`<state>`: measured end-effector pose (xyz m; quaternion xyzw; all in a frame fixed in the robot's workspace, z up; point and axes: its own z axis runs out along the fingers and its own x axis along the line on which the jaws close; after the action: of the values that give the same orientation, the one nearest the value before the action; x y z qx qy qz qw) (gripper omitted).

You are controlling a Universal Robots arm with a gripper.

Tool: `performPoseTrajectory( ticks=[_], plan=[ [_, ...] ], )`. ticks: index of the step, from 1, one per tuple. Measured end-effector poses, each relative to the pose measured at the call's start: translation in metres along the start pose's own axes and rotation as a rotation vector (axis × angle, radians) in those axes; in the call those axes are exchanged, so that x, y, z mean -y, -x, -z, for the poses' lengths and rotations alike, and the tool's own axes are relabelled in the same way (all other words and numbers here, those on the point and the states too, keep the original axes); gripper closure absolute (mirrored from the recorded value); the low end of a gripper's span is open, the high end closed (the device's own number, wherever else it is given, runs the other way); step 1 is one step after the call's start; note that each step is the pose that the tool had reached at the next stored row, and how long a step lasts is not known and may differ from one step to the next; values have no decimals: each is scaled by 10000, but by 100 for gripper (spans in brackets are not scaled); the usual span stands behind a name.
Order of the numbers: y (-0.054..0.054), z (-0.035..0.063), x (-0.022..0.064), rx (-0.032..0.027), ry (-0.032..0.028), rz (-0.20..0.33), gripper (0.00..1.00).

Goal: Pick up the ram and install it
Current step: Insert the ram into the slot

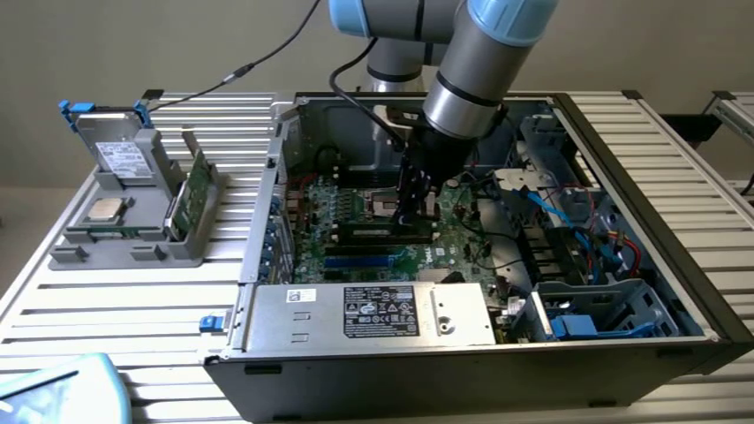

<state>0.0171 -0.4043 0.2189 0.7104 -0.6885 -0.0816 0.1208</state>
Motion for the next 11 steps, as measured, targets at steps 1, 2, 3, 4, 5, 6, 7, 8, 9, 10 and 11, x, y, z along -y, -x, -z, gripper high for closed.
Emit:
performPoseTrajectory(
  ticks=[1, 2, 3, 4, 5, 6, 7, 8, 9, 10, 11],
  plan=[
    [0, 0, 1, -3, 5, 2, 86],
    [2, 0, 2, -5, 10, 4, 86],
    [5, -1, 2, -5, 12, 5, 86],
    [8, 0, 3, -8, 13, 6, 86],
    [14, 1, 3, -10, 14, 5, 86],
    [20, 1, 3, -12, 14, 5, 86],
    [26, 2, 3, -11, 14, 4, 86],
    [30, 2, 3, -11, 14, 4, 86],
    [32, 2, 3, -11, 14, 5, 86],
    [33, 2, 3, -12, 14, 5, 86],
    [34, 2, 3, -12, 14, 5, 86]
  ],
)
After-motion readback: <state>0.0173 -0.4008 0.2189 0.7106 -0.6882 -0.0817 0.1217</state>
